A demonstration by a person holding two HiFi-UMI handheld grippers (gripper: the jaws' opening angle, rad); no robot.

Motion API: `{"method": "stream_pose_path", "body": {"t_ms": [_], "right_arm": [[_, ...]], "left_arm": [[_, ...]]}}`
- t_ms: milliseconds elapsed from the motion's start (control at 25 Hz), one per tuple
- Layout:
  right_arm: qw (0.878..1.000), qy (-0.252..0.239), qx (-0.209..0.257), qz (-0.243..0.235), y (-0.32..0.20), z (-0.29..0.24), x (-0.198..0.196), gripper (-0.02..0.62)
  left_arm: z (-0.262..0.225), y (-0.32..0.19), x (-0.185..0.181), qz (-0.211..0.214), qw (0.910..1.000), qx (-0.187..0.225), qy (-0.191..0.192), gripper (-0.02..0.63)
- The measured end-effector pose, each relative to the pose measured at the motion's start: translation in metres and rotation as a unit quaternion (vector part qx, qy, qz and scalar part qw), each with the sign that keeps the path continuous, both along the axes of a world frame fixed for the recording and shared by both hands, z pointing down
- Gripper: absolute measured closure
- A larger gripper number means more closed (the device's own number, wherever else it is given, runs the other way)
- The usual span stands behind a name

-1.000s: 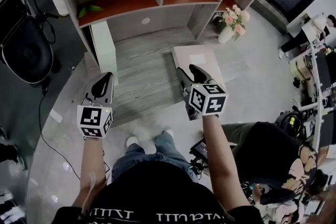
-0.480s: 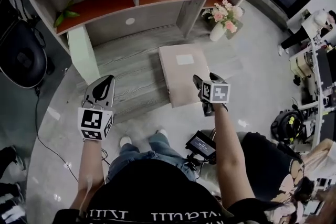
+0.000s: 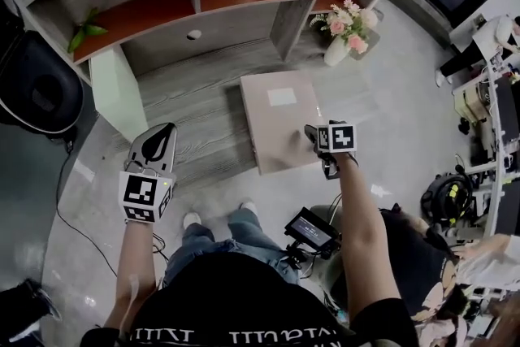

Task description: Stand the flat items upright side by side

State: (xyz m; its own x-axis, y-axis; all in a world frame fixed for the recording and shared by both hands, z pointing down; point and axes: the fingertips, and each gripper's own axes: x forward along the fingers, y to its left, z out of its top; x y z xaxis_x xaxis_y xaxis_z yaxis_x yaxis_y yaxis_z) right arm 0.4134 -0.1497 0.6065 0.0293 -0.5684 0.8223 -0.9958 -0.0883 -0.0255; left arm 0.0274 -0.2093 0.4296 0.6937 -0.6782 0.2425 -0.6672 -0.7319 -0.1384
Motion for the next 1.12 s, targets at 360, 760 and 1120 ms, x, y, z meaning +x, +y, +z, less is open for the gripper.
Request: {"method": "stream_pose_path", "body": {"t_ms": [360,760,1120], "right_arm": [[0.993,-0.092,-0.068,-0.003,0.004,0.036,0.012,0.233],[0.984,-0.138,-0.092,0.059,0.007,0.039,-0.015,0.256],[0.978,-0.162,-0.096,0.09,0.011,0.039,-0.066,0.259]], "left_arm": [[0.012,0.004,0.023,0.013,0.9995,-0.007,-0.028,0.592],[0.014,0.006,0.029,0.028,0.9993,-0.01,-0.023,0.591],[0.011,0.017,0.03,0.057,0.9982,-0.008,-0.017,0.592]]}}
